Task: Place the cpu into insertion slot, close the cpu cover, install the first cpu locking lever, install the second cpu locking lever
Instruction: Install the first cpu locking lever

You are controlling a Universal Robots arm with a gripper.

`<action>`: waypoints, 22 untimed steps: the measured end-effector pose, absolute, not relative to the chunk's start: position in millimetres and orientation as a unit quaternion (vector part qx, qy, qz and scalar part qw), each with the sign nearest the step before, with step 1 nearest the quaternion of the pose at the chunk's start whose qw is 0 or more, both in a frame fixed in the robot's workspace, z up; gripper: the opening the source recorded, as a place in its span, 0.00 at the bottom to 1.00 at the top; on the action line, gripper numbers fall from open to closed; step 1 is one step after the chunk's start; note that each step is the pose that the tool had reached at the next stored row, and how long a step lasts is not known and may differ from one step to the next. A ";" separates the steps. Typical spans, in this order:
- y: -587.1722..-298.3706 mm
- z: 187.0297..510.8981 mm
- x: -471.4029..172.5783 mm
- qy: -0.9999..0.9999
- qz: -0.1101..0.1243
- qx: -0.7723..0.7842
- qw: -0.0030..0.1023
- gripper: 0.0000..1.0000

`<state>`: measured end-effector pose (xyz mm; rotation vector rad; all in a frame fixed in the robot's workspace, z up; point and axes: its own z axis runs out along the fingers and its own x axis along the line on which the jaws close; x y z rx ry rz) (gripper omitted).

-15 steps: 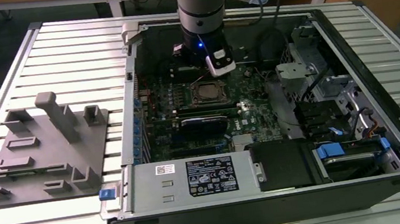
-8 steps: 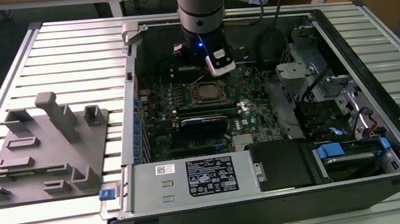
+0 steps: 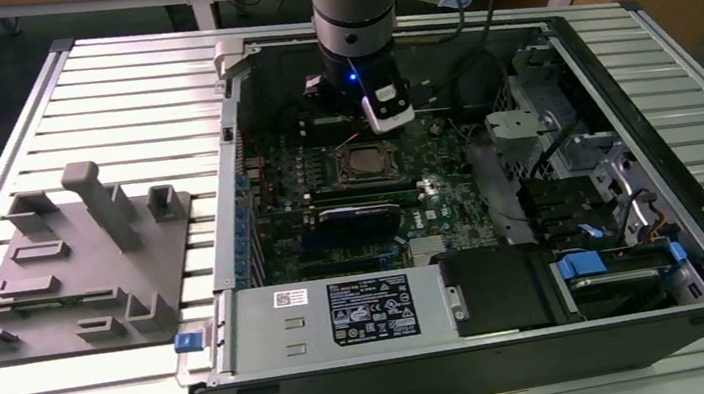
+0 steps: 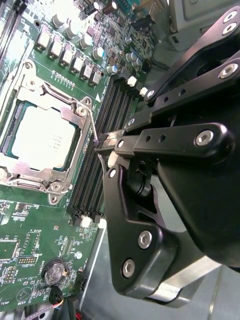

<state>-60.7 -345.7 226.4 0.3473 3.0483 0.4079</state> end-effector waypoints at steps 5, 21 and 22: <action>-345.6 226.1 -60.7 0.984 0.132 0.116 0.024 0.11; -345.0 224.4 -60.7 0.980 0.121 0.157 0.031 0.11; -344.6 224.2 -60.7 0.980 0.121 0.158 0.031 0.11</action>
